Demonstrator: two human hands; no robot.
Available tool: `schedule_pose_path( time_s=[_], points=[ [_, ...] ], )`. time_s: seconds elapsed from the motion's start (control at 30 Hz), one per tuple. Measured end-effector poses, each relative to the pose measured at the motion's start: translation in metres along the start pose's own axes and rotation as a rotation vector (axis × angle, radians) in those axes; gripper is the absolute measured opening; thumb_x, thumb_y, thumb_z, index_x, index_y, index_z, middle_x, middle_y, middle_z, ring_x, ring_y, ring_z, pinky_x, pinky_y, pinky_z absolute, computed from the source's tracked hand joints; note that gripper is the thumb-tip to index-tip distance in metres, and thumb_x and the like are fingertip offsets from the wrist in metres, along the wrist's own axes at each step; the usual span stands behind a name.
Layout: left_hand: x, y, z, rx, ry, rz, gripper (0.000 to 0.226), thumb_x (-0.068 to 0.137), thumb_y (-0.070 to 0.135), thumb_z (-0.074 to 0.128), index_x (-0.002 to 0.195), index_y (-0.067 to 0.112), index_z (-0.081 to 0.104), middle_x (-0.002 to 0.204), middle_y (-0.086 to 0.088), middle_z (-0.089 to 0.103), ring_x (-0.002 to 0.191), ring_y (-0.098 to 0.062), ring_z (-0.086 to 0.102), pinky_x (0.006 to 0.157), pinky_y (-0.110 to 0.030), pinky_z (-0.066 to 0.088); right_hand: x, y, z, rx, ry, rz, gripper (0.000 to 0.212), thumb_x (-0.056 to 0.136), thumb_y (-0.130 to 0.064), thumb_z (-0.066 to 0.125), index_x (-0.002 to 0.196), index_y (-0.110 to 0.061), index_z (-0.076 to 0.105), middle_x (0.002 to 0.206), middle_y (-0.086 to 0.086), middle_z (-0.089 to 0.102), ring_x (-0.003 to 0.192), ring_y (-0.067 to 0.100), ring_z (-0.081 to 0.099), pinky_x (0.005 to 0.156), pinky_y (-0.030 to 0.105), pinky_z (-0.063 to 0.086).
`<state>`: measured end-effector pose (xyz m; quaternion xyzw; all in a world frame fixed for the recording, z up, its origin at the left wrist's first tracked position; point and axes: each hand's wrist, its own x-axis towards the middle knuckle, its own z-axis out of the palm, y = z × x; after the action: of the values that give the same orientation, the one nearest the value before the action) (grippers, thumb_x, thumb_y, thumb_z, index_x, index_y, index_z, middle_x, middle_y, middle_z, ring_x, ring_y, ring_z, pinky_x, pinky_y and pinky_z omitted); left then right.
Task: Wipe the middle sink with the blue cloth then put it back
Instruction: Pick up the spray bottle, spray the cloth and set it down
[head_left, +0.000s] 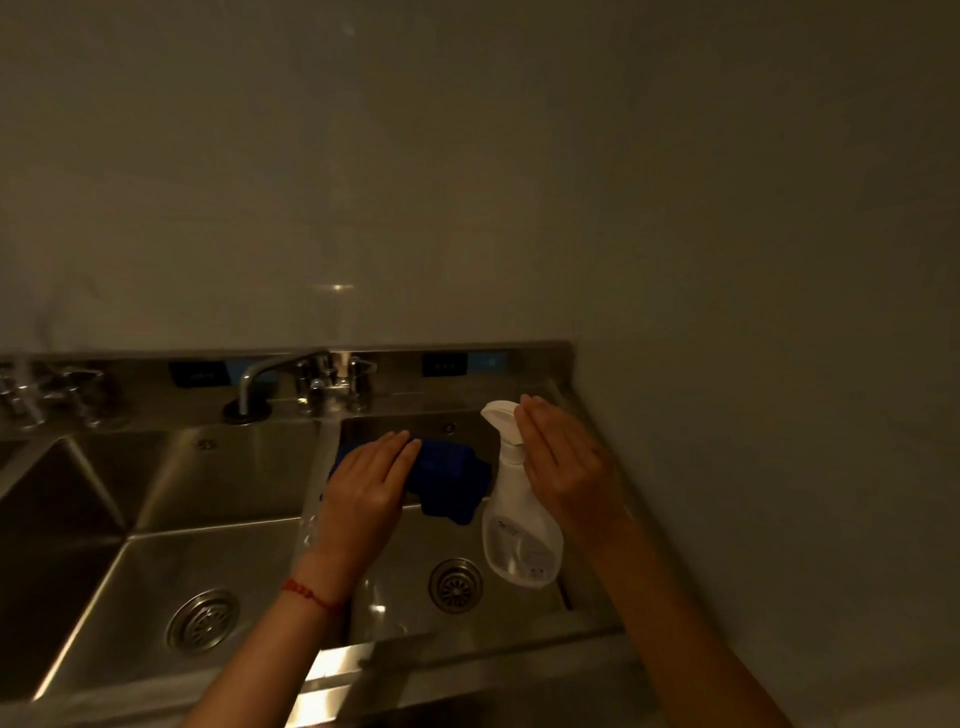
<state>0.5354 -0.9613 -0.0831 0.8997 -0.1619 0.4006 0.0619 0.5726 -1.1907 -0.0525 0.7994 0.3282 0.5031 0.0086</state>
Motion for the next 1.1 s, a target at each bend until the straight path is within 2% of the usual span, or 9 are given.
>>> schedule_pose_path(
  time_s=[0.13, 0.27, 0.37, 0.53, 0.7, 0.8, 0.97, 1.1],
  points=[
    [-0.014, -0.015, -0.022, 0.058, 0.012, -0.043, 0.057, 0.038, -0.002, 0.095, 0.092, -0.007, 0.075, 0.093, -0.023, 0.074, 0.081, -0.035, 0.074, 0.069, -0.045, 0.06, 0.02, -0.023, 0.0, 0.058, 0.031, -0.043, 0.032, 0.08, -0.006, 0.065, 0.11, 0.004, 0.063, 0.112, 0.02, 0.065, 0.104, 0.029, 0.063, 0.082, 0.036, 0.055],
    [-0.032, -0.035, -0.042, 0.106, 0.012, -0.093, 0.056, 0.04, -0.005, 0.094, 0.093, -0.006, 0.075, 0.094, -0.024, 0.074, 0.082, -0.035, 0.074, 0.071, -0.047, 0.06, 0.041, -0.05, 0.001, 0.132, 0.025, -0.079, 0.041, 0.072, -0.007, 0.076, 0.109, 0.005, 0.063, 0.11, 0.021, 0.066, 0.103, 0.029, 0.063, 0.087, 0.037, 0.053],
    [-0.046, -0.053, -0.058, 0.148, 0.014, -0.137, 0.055, 0.042, -0.004, 0.093, 0.094, -0.005, 0.075, 0.094, -0.023, 0.074, 0.082, -0.035, 0.074, 0.072, -0.046, 0.06, 0.057, -0.073, 0.005, 0.19, 0.026, -0.103, 0.044, 0.069, -0.006, 0.078, 0.109, 0.004, 0.063, 0.11, 0.021, 0.066, 0.104, 0.029, 0.063, 0.089, 0.037, 0.051],
    [-0.069, -0.087, -0.087, 0.216, 0.038, -0.177, 0.052, 0.045, -0.003, 0.093, 0.093, -0.004, 0.075, 0.094, -0.021, 0.074, 0.083, -0.034, 0.074, 0.072, -0.045, 0.059, 0.083, -0.116, 0.016, 0.286, 0.032, -0.142, 0.049, 0.065, -0.006, 0.082, 0.109, 0.005, 0.063, 0.11, 0.022, 0.066, 0.103, 0.03, 0.063, 0.084, 0.037, 0.054],
    [-0.093, -0.125, -0.12, 0.265, 0.063, -0.2, 0.047, 0.049, -0.004, 0.09, 0.093, -0.005, 0.075, 0.095, -0.021, 0.074, 0.083, -0.034, 0.074, 0.072, -0.045, 0.06, 0.109, -0.165, 0.026, 0.335, 0.064, -0.159, 0.052, 0.065, -0.006, 0.082, 0.111, 0.004, 0.062, 0.11, 0.021, 0.066, 0.103, 0.029, 0.063, 0.087, 0.038, 0.053],
    [-0.111, -0.153, -0.137, 0.308, 0.093, -0.182, 0.024, 0.072, 0.002, 0.071, 0.095, -0.005, 0.075, 0.096, -0.021, 0.074, 0.085, -0.033, 0.074, 0.073, -0.044, 0.06, 0.126, -0.198, 0.032, 0.367, 0.097, -0.174, 0.049, 0.066, -0.005, 0.081, 0.11, 0.004, 0.062, 0.11, 0.021, 0.066, 0.103, 0.029, 0.063, 0.089, 0.038, 0.052],
    [-0.141, -0.198, -0.165, 0.372, 0.102, -0.203, 0.031, 0.078, 0.005, 0.053, 0.096, -0.004, 0.075, 0.098, -0.02, 0.074, 0.088, -0.032, 0.074, 0.075, -0.041, 0.059, 0.157, -0.254, 0.041, 0.429, 0.146, -0.205, 0.044, 0.068, -0.002, 0.08, 0.108, 0.005, 0.063, 0.108, 0.022, 0.066, 0.102, 0.03, 0.064, 0.083, 0.039, 0.055],
    [-0.166, -0.234, -0.191, 0.41, 0.097, -0.23, 0.035, 0.063, 0.001, 0.074, 0.097, -0.004, 0.075, 0.099, -0.02, 0.074, 0.088, -0.032, 0.074, 0.075, -0.041, 0.059, 0.18, -0.3, 0.048, 0.477, 0.173, -0.226, 0.043, 0.069, -0.001, 0.078, 0.109, 0.005, 0.063, 0.108, 0.022, 0.066, 0.102, 0.03, 0.064, 0.084, 0.039, 0.055]
  ],
)
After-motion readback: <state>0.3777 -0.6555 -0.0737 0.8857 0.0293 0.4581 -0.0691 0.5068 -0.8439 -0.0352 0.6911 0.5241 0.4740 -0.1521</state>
